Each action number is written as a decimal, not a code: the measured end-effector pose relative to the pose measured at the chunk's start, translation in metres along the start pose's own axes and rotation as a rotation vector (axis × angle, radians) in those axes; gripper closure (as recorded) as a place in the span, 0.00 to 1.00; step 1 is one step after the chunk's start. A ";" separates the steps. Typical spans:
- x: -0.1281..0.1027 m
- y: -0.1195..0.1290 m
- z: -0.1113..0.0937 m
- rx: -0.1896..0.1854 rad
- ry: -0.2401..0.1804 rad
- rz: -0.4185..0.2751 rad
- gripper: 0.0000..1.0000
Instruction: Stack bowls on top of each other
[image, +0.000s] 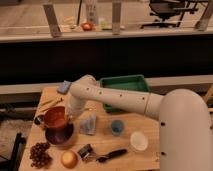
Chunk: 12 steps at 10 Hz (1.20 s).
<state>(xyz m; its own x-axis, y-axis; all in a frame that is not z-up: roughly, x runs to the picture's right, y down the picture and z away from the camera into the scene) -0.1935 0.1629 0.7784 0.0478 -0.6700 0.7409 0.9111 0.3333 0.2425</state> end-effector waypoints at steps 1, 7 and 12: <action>-0.005 0.002 0.004 -0.004 -0.004 -0.008 0.97; -0.024 0.012 0.012 -0.019 -0.008 -0.014 0.78; -0.024 0.012 0.014 -0.031 -0.002 -0.001 0.28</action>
<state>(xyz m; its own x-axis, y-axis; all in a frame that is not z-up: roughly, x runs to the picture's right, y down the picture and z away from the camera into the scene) -0.1896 0.1923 0.7727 0.0457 -0.6687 0.7421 0.9235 0.3115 0.2238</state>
